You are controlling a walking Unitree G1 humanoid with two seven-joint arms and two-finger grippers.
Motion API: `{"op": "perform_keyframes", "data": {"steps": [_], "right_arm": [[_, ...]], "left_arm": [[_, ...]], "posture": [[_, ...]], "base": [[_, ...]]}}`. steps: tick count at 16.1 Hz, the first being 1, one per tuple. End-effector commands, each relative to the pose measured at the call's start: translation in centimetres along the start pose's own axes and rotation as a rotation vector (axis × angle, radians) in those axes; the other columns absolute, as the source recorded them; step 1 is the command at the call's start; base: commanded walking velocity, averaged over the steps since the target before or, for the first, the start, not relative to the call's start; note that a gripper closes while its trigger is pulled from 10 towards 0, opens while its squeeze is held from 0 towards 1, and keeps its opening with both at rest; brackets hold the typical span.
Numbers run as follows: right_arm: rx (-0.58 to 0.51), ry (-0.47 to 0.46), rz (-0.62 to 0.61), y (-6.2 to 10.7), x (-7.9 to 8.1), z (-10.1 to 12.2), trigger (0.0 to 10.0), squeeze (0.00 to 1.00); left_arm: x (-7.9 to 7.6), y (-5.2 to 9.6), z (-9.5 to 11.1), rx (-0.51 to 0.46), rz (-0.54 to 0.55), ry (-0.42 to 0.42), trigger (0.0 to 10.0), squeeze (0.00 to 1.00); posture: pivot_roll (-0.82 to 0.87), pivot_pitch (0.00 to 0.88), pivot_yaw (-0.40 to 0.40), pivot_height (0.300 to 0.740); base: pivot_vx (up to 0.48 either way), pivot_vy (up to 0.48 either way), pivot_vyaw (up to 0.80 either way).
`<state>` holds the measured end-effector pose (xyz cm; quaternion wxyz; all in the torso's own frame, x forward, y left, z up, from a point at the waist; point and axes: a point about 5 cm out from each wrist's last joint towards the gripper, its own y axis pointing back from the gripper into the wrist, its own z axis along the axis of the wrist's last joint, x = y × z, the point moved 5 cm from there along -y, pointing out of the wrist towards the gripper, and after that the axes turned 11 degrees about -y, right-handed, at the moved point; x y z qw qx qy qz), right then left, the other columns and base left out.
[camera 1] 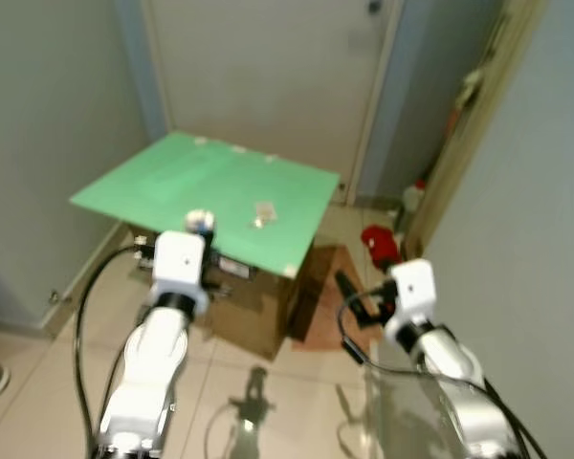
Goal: Hang keys on a hook
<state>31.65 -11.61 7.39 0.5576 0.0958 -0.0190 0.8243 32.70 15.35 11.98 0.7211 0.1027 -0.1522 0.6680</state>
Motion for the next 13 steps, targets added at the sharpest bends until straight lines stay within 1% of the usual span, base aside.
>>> {"op": "perform_keyframes", "data": {"steps": [1,6,10,12,13], "right_arm": [[-0.01,0.015,-0.022,0.08,-0.87,0.41,10.0,0.0],[-0.009,0.024,-0.029,0.11,-0.88,0.34,10.0,0.0],[-0.003,0.003,-0.047,0.05,-1.04,0.24,10.0,0.0],[-0.004,-0.013,-0.049,-0.05,-1.11,0.27,10.0,0.0],[-0.003,-0.016,-0.051,-0.09,-1.18,0.26,10.0,0.0]], "left_arm": [[-0.36,-0.28,0.69,-0.03,-0.015,-0.011,0.0,0.0],[-0.94,-0.27,0.75,-0.034,-0.04,-0.027,0.0,0.0],[-0.84,-0.31,0.91,-0.038,-0.033,-0.015,0.0,0.0],[-0.98,-0.2,1.14,-0.046,-0.032,0.022,0.0,0.0],[-1.03,-0.19,1.22,-0.046,-0.032,0.027,0.0,0.0]], "posture": [[-0.01,0.0,-0.016,0.74],[-0.02,0.0,-0.013,0.74],[-0.02,0.0,-0.01,0.74],[-0.01,0.0,-0.013,0.74],[-0.01,0.0,-0.012,0.74]], "base": [[0.0,0.0,0.0],[0.0,0.0,0.0],[0.0,0.0,0.0],[0.0,0.0,0.0],[0.0,0.472,0.0]]}}
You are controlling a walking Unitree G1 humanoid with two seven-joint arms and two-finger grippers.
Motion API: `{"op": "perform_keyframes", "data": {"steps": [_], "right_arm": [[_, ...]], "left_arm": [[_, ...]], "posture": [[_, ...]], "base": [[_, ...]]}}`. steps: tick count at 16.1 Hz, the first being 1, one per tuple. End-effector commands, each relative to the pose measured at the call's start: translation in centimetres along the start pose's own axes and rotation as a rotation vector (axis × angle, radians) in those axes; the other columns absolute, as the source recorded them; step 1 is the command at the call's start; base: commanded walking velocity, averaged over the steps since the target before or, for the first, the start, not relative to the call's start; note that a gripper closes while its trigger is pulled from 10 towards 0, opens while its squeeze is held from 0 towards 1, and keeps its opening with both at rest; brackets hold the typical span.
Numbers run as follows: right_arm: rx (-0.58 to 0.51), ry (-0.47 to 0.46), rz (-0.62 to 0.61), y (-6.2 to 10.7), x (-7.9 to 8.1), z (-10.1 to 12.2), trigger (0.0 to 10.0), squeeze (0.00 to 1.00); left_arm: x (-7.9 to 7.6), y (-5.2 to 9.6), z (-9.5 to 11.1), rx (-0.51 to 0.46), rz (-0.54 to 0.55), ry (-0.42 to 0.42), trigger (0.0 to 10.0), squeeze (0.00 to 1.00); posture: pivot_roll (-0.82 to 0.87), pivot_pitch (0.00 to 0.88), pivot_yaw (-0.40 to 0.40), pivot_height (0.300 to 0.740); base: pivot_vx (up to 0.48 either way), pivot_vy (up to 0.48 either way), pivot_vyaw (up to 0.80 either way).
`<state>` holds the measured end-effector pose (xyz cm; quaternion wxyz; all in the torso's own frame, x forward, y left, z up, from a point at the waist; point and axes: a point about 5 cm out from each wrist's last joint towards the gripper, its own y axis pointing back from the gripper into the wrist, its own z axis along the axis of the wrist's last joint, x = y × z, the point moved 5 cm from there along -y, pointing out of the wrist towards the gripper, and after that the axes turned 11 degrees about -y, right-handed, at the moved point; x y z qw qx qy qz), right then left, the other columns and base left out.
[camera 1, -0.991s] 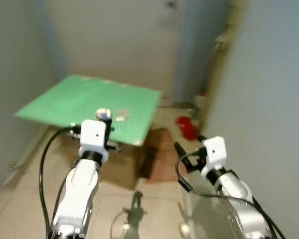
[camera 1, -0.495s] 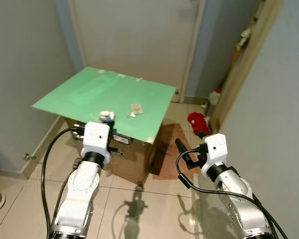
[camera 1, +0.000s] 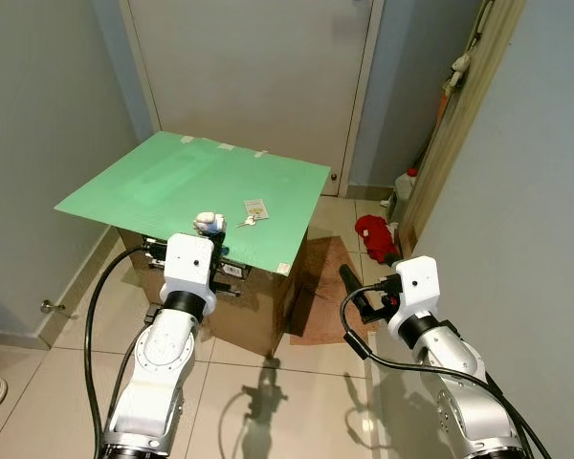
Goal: Hang keys on a hook
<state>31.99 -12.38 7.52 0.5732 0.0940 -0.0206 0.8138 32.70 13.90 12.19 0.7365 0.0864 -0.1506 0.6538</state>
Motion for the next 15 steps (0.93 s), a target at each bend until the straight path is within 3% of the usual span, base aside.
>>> {"op": "perform_keyframes", "data": {"steps": [1,15], "right_arm": [[0.006,-0.016,-0.015,-0.1,-0.4,-0.03,10.0,0.0],[0.005,-0.003,-0.017,-0.1,-0.51,-0.24,10.0,0.0]], "left_arm": [[0.24,-0.07,0.55,-0.018,0.007,0.006,0.0,0.0],[-0.14,-0.25,0.48,-0.016,-0.019,-0.002,0.0,0.0]], "posture": [[-0.01,0.0,-0.012,0.74],[-0.02,0.0,-0.004,0.74]], "base": [[0.0,0.472,0.0],[0.0,0.444,0.0]]}}
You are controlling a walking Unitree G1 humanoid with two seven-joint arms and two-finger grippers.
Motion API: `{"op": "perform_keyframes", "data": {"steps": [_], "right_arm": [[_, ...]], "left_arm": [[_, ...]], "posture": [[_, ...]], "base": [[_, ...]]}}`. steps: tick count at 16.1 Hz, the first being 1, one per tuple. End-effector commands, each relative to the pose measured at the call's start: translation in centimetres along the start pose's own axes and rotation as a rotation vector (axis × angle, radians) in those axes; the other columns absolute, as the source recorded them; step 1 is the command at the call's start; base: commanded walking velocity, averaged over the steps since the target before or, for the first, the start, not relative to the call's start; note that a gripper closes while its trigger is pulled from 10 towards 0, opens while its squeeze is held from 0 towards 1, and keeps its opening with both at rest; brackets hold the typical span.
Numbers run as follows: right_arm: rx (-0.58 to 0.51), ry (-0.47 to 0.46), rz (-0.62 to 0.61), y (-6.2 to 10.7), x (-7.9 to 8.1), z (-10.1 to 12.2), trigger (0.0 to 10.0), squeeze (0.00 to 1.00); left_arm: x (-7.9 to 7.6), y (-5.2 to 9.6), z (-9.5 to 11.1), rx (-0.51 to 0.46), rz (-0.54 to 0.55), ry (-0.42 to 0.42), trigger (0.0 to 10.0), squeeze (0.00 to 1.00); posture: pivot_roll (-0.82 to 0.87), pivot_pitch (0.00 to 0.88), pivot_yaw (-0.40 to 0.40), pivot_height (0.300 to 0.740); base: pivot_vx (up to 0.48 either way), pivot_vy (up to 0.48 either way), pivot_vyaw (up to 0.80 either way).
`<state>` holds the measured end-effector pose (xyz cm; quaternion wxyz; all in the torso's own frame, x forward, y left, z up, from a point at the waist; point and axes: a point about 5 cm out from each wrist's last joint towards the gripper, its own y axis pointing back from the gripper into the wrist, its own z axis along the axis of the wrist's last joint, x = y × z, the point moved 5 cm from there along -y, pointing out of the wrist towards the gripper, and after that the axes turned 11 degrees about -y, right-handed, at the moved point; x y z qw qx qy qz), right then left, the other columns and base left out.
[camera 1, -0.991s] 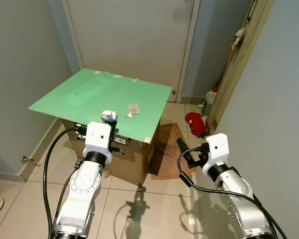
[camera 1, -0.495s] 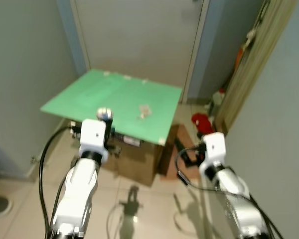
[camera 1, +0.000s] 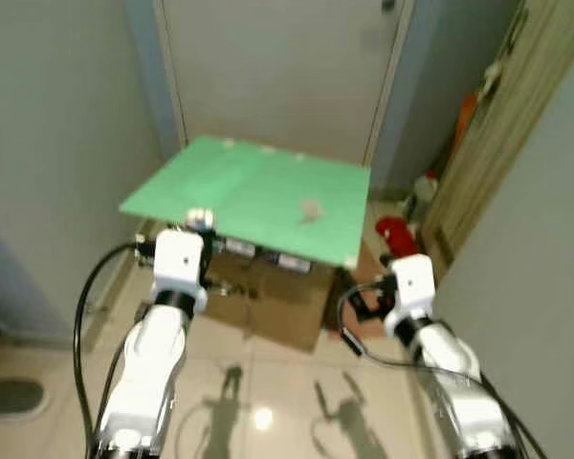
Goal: Hang keys on a hook
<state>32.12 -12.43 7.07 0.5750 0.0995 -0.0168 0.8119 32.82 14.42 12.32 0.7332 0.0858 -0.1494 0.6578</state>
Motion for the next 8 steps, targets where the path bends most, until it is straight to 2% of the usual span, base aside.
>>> {"op": "perform_keyframes", "data": {"steps": [1,3,7,8], "right_arm": [[-0.007,0.007,-0.012,0.1,-0.4,0.2,10.0,0.0],[0.001,0.015,-0.013,0.1,-0.4,0.0,10.0,0.0],[0.002,-0.001,-0.013,0.2,-0.2,-0.2,10.0,0.0],[-0.04,-0.021,-0.053,0.5,-0.9,0.5,10.0,0.0]], "left_arm": [[-0.7,-0.2,0.6,-0.02,-0.03,-0.009,0.0,0.0],[-0.6,-0.2,0.6,-0.02,-0.03,-0.014,0.0,0.0],[-0.7,-0.1,0.2,-0.008,-0.034,-0.021,0.0,0.0],[0.1,0.6,-2.2,0.082,-0.019,-0.031,0.0,0.0]], "posture": [[-0.02,0.0,-0.002,0.74],[-0.02,0.0,0.0,0.74],[-0.03,0.0,0.003,0.74],[-0.03,0.0,0.009,0.74]], "base": [[0.0,0.0,0.0],[0.0,0.0,0.0],[0.0,0.0,-0.56],[0.0,0.0,-0.54]]}}
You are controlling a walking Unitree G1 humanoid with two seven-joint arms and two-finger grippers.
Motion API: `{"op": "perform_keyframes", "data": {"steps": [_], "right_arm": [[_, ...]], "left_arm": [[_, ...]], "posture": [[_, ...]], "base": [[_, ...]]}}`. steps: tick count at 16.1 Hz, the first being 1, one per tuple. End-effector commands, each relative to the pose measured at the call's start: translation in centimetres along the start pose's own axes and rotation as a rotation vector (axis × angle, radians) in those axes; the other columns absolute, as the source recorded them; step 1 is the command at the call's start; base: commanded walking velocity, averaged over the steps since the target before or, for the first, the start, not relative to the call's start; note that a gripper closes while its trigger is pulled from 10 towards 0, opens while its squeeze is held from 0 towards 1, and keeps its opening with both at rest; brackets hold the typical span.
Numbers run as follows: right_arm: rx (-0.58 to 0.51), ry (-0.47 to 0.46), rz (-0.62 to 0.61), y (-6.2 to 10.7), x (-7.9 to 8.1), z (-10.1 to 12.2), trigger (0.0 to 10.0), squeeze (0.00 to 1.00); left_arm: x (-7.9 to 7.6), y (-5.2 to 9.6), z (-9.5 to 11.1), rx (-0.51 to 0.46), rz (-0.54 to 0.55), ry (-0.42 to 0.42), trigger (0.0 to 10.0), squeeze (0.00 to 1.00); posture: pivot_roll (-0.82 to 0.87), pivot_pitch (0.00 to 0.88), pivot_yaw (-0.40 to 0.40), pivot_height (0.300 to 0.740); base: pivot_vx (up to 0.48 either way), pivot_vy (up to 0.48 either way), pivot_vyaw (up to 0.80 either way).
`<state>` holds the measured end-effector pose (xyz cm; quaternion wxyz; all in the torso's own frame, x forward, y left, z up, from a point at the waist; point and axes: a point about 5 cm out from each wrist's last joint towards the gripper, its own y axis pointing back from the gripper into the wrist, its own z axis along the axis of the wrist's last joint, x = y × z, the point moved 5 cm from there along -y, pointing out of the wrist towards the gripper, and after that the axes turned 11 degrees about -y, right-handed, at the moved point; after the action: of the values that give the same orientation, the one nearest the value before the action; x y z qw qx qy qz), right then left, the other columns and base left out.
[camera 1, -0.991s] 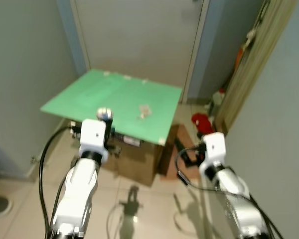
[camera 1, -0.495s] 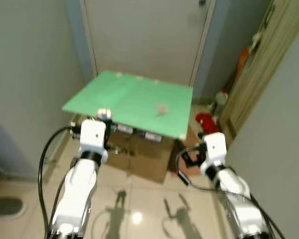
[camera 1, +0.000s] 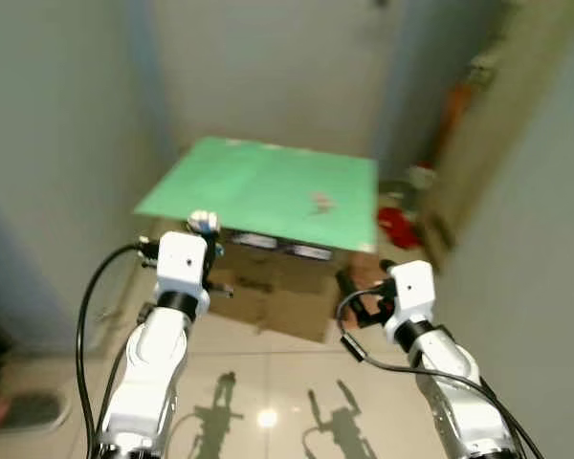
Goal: Hang keys on a hook
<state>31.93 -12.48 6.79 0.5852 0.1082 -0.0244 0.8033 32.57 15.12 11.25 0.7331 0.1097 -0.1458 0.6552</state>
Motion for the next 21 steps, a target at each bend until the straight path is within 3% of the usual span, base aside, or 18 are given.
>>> {"op": "perform_keyframes", "data": {"steps": [1,4,10,13,15,16,21], "right_arm": [[-0.071,-0.026,-0.067,0.5,-1.5,1.4,10.0,0.0],[-0.092,-0.046,-0.112,1.0,-1.9,1.3,10.0,0.0],[-0.08,-0.03,-0.109,1.0,-1.7,0.7,10.0,0.0],[-0.055,-0.023,-0.096,1.0,-1.7,0.2,10.0,0.0],[-0.049,-0.023,-0.096,1.1,-1.7,0.0,10.0,0.0],[-0.043,-0.023,-0.098,1.2,-1.9,-0.2,10.0,0.0],[-0.035,0.002,-0.096,1.0,-2.0,-0.4,10.0,0.0]], "left_arm": [[0.3,0.7,-2.7,0.106,-0.004,-0.009,0.0,0.0],[0.3,0.5,-2.2,0.082,-0.02,-0.01,0.0,0.0],[-1.1,0.2,-1.2,0.024,-0.084,-0.032,0.0,0.0],[-2.2,0.6,-0.3,-0.045,-0.167,-0.078,0.0,0.0],[-2.9,0.8,0.0,-0.061,-0.206,-0.035,0.0,0.0],[-3.3,0.7,0.4,-0.059,-0.212,0.026,0.0,0.0],[-3.2,0.5,0.5,-0.069,-0.218,0.01,0.0,0.0]], "posture": [[-0.03,0.0,0.012,0.74],[-0.03,0.0,0.022,0.74],[-0.04,0.0,0.027,0.74],[-0.03,0.0,0.019,0.74],[-0.04,0.0,0.019,0.74],[-0.04,0.0,0.018,0.74],[-0.04,0.0,0.017,0.736]], "base": [[0.0,0.0,-0.56],[0.0,0.0,-0.56],[0.0,0.0,-0.56],[0.0,-0.48,-0.57],[0.0,-0.48,-0.56],[0.0,-0.431,-0.55],[-0.109,-0.242,-0.33]]}}
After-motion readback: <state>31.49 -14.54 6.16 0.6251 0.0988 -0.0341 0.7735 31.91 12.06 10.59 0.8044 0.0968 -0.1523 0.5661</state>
